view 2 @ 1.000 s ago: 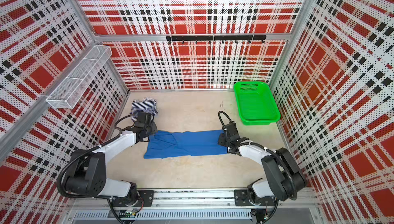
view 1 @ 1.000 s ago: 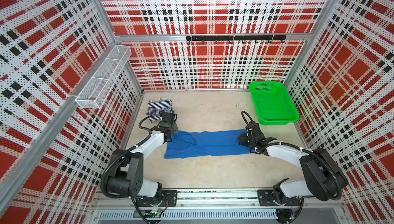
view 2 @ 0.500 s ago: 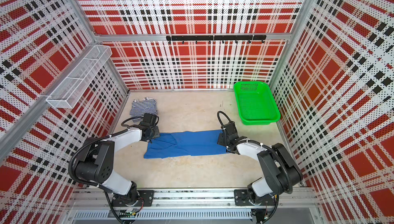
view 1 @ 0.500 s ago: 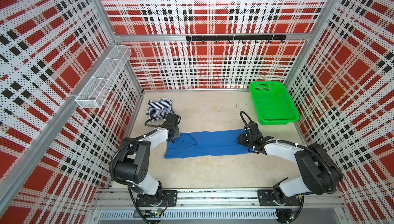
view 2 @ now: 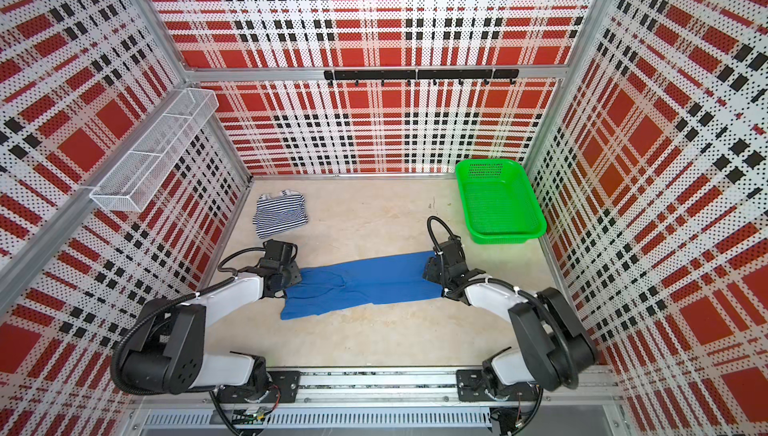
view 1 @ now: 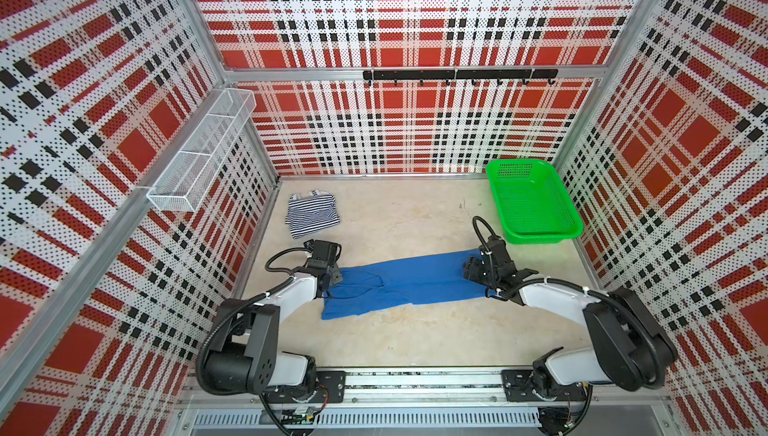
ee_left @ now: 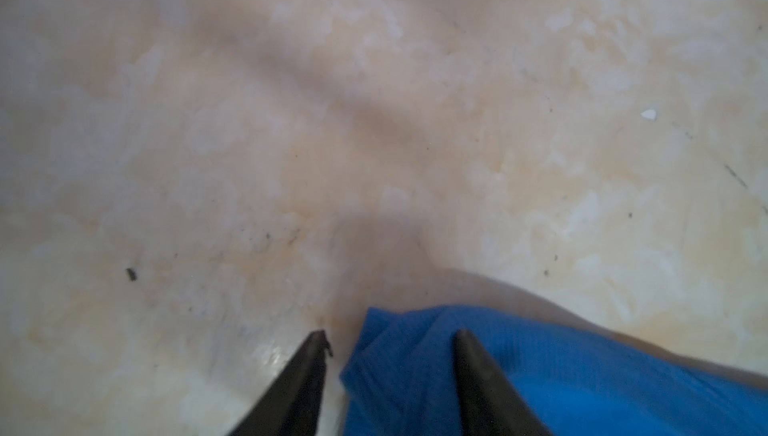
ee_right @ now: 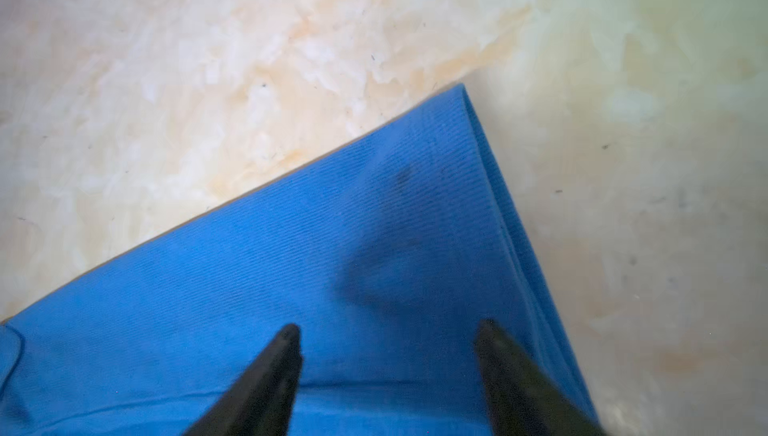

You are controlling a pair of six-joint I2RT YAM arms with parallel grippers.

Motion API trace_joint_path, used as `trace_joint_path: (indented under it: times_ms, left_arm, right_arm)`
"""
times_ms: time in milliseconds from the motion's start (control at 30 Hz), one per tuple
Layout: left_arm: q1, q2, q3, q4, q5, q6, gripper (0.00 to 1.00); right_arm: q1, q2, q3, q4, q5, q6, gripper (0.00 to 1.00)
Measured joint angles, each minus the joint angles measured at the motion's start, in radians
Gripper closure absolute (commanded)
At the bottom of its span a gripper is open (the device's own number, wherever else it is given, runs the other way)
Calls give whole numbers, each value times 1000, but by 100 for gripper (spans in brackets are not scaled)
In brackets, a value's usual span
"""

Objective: Fold and stack the tank tops

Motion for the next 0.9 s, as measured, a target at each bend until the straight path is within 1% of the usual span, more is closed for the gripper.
trace_joint_path:
  times_ms: [67, 167, 267, 300, 333, 433, 500, 533, 633, 733, 833, 900]
  left_arm:
    - [1, -59, 21, -31, -4, -1, 41]
    - [-4, -123, 79, -58, -6, -2, 44]
    - [-34, -148, 92, -53, 3, -27, 53]
    - [-56, -148, 79, -48, 8, -41, 57]
    - [-82, -142, 54, -36, 21, -55, 62]
    - [-132, -105, -32, 7, 70, -98, 69]
    - [-139, -50, -89, 45, 105, -125, 70]
    - [-142, -27, -98, 70, 102, -133, 71]
    - [-145, 48, -77, 185, 119, -151, 73]
    - [-147, 148, -29, 289, 120, -157, 74]
    - [-155, 260, 51, 368, 118, -157, 74]
    - [-166, 351, 132, 409, 119, -151, 74]
  right_arm:
    - [-7, -51, 18, -32, -10, -35, 12]
    - [-23, -35, 111, -105, -30, -107, 27]
    - [-26, 32, 208, -149, -41, -157, 51]
    - [-26, 58, 229, -158, -45, -171, 57]
    - [-26, 86, 244, -167, -50, -184, 61]
    - [-21, 156, 253, -183, -66, -198, 63]
    - [-20, 208, 247, -187, -75, -200, 63]
    - [-19, 224, 242, -187, -79, -200, 63]
    - [-18, 260, 216, -183, -83, -196, 64]
    - [-15, 250, 188, -146, -83, -170, 65]
    - [0, 202, 117, -97, -79, -121, 64]
    - [45, 153, 56, -68, -69, -66, 63]
